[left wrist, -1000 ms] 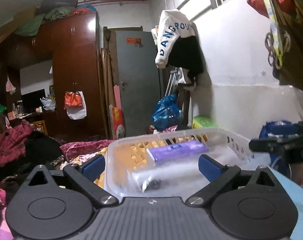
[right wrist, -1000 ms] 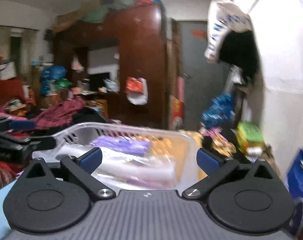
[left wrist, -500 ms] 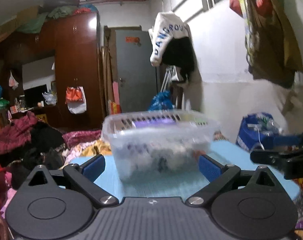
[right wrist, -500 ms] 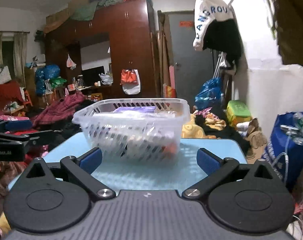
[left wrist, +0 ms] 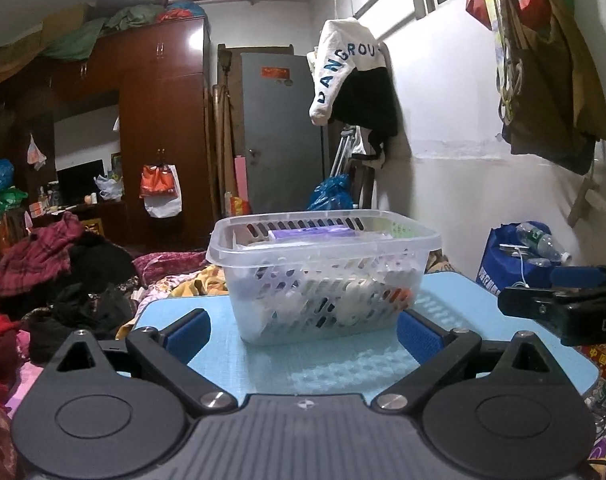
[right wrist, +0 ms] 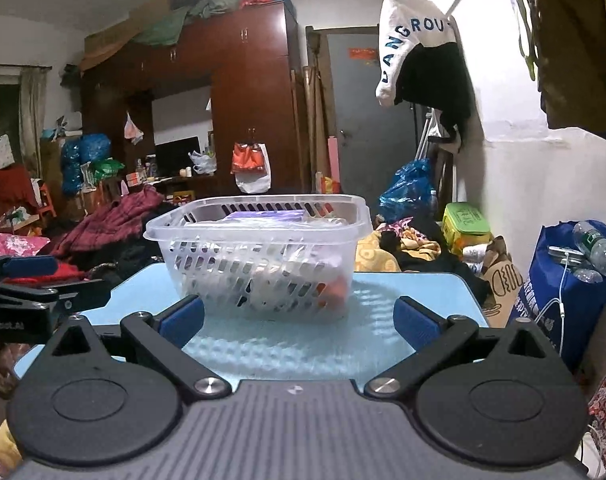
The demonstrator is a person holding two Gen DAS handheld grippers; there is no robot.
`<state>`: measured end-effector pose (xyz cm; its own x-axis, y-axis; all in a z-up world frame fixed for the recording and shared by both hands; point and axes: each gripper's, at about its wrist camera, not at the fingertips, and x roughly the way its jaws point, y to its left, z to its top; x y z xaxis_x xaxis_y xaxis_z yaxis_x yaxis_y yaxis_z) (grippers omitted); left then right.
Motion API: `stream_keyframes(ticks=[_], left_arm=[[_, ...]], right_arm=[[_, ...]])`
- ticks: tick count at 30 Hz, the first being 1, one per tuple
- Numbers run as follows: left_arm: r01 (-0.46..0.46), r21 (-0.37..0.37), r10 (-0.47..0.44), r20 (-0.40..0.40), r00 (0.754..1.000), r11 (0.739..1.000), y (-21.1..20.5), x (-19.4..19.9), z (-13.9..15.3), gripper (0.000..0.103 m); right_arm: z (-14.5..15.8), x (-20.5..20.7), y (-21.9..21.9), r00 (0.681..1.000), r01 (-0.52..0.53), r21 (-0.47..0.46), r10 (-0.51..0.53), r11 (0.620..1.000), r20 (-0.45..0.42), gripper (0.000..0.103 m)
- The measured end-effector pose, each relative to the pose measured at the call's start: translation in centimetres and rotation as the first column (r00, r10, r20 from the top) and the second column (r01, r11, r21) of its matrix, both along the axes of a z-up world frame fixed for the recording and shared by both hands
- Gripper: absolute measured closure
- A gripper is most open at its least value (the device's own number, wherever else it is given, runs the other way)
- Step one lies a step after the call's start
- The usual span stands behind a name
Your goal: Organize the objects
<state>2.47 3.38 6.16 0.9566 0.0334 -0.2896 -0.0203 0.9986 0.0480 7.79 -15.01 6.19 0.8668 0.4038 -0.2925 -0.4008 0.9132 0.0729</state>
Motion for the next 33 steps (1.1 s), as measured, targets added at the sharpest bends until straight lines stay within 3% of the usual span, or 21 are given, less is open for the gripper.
stream_keyframes(ticks=[33], left_arm=[[0.016,-0.006,-0.016,-0.002,1.000,1.000,-0.5,0.1,-0.5,0.002]], right_arm=[[-0.7,-1.2,0.4,0.999,0.025,-0.016,-0.025,1.000,0.023,0.000]])
